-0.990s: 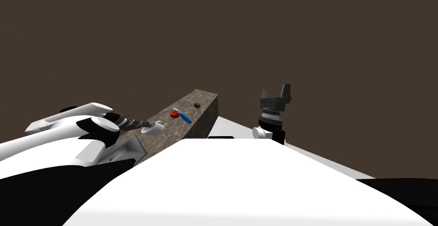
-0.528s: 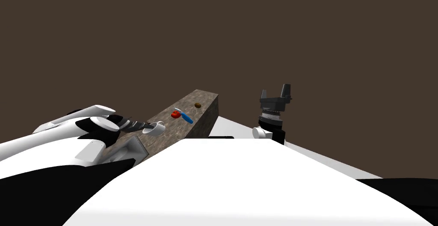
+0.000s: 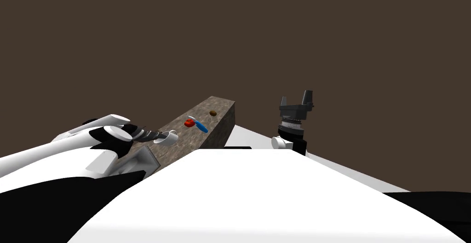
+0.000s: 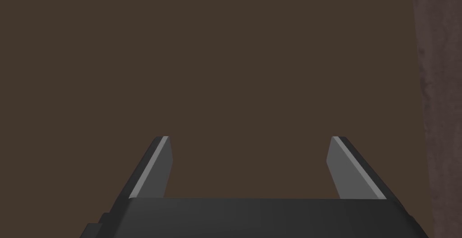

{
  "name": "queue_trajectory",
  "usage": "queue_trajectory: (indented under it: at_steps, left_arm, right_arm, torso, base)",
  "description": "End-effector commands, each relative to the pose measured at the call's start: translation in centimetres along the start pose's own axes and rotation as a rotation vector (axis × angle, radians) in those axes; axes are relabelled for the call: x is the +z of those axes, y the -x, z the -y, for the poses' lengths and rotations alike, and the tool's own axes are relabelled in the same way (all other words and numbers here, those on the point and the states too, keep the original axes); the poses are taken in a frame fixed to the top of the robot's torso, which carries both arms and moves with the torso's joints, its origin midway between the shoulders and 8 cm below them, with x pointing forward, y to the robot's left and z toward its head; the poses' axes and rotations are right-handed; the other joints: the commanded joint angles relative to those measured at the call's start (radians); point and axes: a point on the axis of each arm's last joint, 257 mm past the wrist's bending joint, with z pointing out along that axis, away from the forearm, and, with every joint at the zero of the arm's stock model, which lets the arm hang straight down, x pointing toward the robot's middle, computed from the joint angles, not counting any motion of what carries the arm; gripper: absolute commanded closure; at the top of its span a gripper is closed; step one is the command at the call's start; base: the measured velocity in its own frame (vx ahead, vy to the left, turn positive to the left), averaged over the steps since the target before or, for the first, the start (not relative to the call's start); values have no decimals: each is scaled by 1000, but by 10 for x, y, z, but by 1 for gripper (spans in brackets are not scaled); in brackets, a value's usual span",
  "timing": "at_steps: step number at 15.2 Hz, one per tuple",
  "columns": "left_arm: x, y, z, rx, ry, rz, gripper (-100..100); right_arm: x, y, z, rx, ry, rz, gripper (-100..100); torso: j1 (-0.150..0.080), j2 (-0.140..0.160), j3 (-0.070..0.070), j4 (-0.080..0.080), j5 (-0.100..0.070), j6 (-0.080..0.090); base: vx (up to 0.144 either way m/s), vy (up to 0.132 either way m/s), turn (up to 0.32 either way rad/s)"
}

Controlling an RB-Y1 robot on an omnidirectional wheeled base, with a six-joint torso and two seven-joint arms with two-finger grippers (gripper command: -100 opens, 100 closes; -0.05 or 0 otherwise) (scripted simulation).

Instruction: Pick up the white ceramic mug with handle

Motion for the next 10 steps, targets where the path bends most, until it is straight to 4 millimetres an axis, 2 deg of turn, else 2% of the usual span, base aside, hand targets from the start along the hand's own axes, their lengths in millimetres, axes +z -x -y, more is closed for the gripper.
queue_trajectory:
  at_steps: [1,4,6,7,8,9,10]
  left_arm:
    - [0,0,0,0,0,0,100]
    - [0,1,-1,-6,4,1,100]
    - [-10,3,1,-4,11,8,100]
    - [-23,-9,13,9,-30,-24,100]
    - [-26,-14,14,12,-36,-34,100]
    - [-10,3,1,-4,11,8,100]
    - [-18,-6,7,4,-13,-13,100]
  right_arm:
    - [0,0,0,0,0,0,0]
    - [0,0,0,0,0,0,0]
    - [0,0,0,0,0,0,0]
    - [0,0,0,0,0,0,0]
    - [0,0,0,0,0,0,0]
    - [0,0,0,0,0,0,0]
    - [0,0,0,0,0,0,0]
  torso:
    - [0,0,0,0,0,0]
    - [0,1,0,0,1,1]
    - [1,1,0,0,1,1]
    - [1,1,0,0,2,1]
    - [1,1,1,0,1,1]
    - [1,1,0,0,0,1]
    - [2,1,0,0,2,1]
  base:
    - [0,0,0]
    - [1,1,5]
    - [-2,-7,-21]
    - [-5,-11,-1]
    - [-4,-8,6]
    - [0,0,0]
    - [0,0,0]
